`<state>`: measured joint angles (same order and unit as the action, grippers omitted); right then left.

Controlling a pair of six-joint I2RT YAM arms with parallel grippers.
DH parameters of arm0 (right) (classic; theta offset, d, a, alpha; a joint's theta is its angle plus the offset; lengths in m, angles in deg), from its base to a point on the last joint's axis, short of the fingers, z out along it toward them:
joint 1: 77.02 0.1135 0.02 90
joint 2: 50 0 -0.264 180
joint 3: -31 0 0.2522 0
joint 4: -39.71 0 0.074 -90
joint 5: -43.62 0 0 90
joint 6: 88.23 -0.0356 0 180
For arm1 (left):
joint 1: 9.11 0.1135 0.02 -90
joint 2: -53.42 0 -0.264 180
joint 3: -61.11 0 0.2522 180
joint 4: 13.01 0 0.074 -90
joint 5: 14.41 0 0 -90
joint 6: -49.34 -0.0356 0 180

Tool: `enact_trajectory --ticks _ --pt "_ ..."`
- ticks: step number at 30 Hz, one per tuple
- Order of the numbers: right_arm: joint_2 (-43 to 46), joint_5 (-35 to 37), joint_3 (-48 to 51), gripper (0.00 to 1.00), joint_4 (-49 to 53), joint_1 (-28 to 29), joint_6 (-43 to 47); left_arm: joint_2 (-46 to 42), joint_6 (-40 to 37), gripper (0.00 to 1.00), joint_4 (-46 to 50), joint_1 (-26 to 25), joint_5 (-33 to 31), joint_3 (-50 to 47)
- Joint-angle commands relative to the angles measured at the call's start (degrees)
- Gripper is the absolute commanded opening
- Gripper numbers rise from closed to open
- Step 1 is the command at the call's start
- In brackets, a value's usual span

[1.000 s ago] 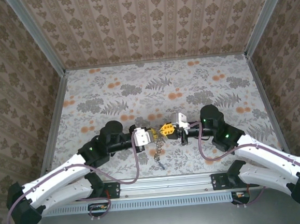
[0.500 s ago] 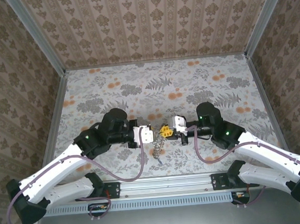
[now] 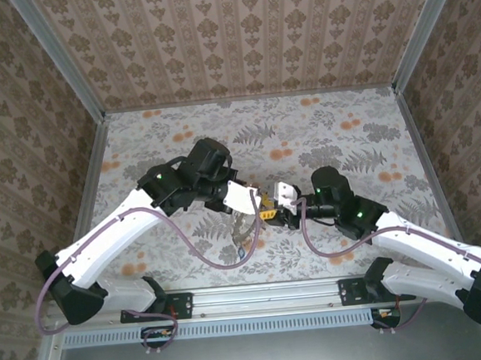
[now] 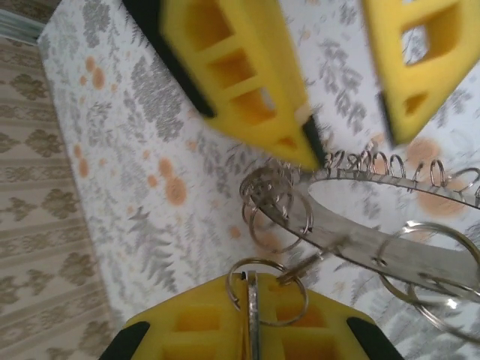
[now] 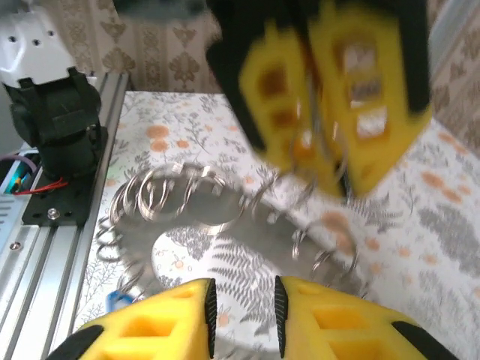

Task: Put the keys on the keyring

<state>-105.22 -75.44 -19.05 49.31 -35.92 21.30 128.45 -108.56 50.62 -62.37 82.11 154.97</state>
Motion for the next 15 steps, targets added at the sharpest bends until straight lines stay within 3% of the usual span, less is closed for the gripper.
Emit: enact_trajectory --ticks 1,5,8,10,12,15 --pt "5.0 -1.2 4.3 0.42 -4.5 -3.6 -6.1 1.2 -10.9 0.01 3.4 0.0 -8.2 4.5" --pt "11.2 0.4 7.0 0.57 -4.0 -6.5 -8.3 3.4 -18.5 0.01 3.2 -0.1 -15.6 7.0" --pt "15.4 5.1 8.3 0.62 -1.8 -7.8 -9.1 4.3 -25.4 0.02 -0.7 -0.5 -20.9 7.1" --pt "18.1 12.3 9.3 0.74 -0.3 -8.0 -10.1 4.6 -30.8 0.02 -6.2 -1.2 -25.4 5.8" --pt "20.2 20.1 10.5 0.99 0.8 -8.1 -10.1 5.0 -37.6 0.02 -11.8 -1.6 -29.5 4.5" --pt "22.6 27.1 13.4 1.0 0.4 -8.1 -8.8 6.4 -46.5 0.02 -20.0 -1.9 -36.1 3.3"
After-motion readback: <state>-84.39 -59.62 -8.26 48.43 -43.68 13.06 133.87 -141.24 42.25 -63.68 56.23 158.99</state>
